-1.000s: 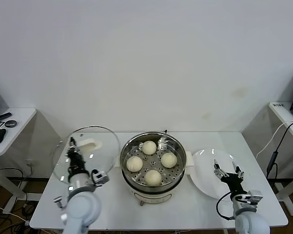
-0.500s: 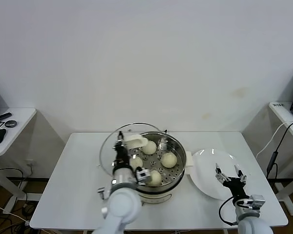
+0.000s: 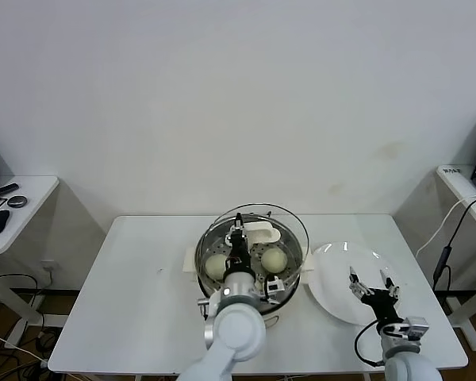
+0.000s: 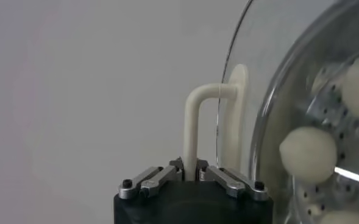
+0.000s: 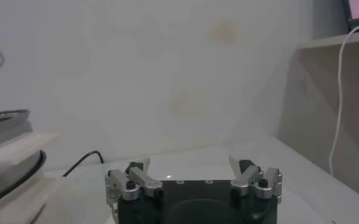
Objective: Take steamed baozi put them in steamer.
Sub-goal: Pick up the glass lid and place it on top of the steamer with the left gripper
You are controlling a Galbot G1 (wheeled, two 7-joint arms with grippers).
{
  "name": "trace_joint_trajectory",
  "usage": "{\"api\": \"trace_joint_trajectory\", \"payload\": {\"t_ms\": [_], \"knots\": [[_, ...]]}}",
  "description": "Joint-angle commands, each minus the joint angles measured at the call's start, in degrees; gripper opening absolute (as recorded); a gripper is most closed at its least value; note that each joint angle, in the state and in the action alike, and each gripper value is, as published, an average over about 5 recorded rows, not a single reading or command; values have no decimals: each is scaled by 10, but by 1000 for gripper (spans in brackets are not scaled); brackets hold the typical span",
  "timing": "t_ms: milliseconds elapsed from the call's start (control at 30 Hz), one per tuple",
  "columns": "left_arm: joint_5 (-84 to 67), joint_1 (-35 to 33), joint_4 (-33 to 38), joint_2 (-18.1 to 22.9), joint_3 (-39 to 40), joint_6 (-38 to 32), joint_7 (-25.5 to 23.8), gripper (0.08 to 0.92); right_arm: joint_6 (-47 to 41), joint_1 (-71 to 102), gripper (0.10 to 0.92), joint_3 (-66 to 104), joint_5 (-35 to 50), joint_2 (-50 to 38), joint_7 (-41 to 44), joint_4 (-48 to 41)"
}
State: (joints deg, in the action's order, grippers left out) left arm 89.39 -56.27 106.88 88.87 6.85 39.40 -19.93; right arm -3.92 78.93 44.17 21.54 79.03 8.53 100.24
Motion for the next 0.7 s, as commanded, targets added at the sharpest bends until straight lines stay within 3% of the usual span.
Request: {"api": "trace_joint_trajectory", "payload": {"t_ms": [33, 700], "knots": [[19, 11, -30, 5, 24, 2, 0, 174, 0, -5, 823, 0, -1, 0, 0, -7], [58, -14, -35, -1, 8, 1, 0, 174, 3, -9, 823, -7, -2, 5, 1, -15]]}}
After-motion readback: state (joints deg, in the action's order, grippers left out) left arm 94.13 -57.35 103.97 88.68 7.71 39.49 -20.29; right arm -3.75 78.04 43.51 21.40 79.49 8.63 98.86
